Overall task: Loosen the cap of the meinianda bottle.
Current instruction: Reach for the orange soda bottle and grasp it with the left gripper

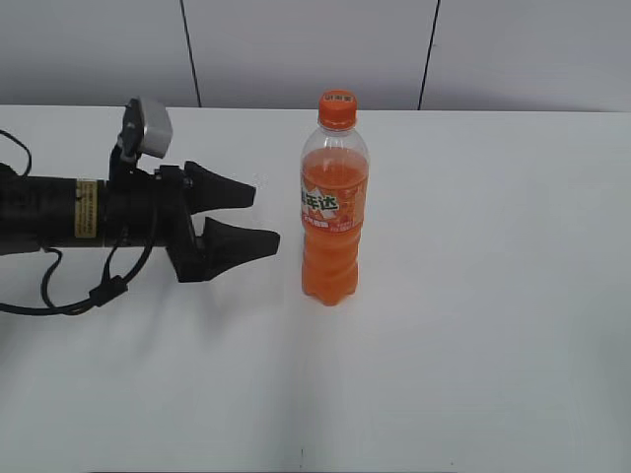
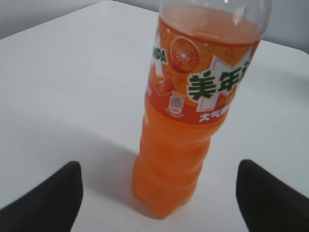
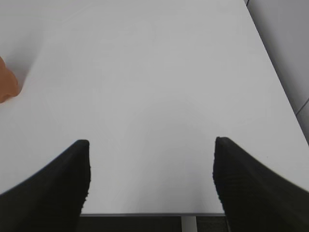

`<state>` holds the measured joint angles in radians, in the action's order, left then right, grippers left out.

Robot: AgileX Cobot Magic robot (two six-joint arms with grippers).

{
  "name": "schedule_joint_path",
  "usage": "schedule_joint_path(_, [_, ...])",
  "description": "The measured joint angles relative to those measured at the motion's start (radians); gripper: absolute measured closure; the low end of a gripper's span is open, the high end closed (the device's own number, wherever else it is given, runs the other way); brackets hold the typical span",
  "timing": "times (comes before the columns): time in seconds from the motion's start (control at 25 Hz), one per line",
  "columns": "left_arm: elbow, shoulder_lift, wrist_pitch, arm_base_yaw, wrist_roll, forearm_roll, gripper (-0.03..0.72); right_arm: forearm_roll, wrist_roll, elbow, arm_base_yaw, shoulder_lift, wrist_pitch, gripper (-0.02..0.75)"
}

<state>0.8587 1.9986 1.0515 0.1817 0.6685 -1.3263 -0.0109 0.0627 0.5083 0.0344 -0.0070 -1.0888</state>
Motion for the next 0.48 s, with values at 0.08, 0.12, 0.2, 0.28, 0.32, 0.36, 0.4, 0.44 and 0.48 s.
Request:
schedule_joint_path(0.08, [0.023, 0.014, 0.000, 0.028, -0.001, 0.001, 0.100, 0.000, 0.000, 0.000, 0.000, 0.000, 0.000, 0.146])
schedule_joint_path(0.12, [0.038, 0.023, -0.001, 0.039, -0.002, 0.001, 0.101, 0.000, 0.000, 0.000, 0.000, 0.000, 0.000, 0.146])
schedule_joint_path(0.2, [0.068, 0.043, -0.004, 0.064, -0.003, 0.001, 0.101, 0.000, 0.000, 0.000, 0.000, 0.000, 0.000, 0.146])
schedule_joint_path(0.28, [0.100, 0.063, -0.006, 0.084, -0.003, 0.002, 0.101, 0.000, 0.000, 0.000, 0.000, 0.000, 0.000, 0.146])
schedule_joint_path(0.32, [0.116, 0.075, -0.009, 0.092, -0.003, 0.002, 0.101, 0.000, 0.000, 0.000, 0.000, 0.000, 0.000, 0.146])
schedule_joint_path(0.36, [0.131, 0.086, -0.013, 0.103, -0.003, 0.002, 0.101, 0.000, 0.000, 0.000, 0.000, 0.000, 0.000, 0.146])
schedule_joint_path(0.4, [0.143, 0.094, -0.014, 0.110, -0.003, 0.002, 0.101, 0.000, 0.000, 0.000, 0.000, 0.000, 0.000, 0.146])
schedule_joint_path(0.44, [0.160, 0.103, -0.019, 0.118, -0.003, 0.002, 0.101, 0.000, 0.000, 0.000, 0.000, 0.000, 0.000, 0.146])
schedule_joint_path(0.48, [0.172, 0.112, -0.019, 0.125, -0.003, 0.002, 0.101, 0.000, 0.000, 0.000, 0.000, 0.000, 0.000, 0.146])
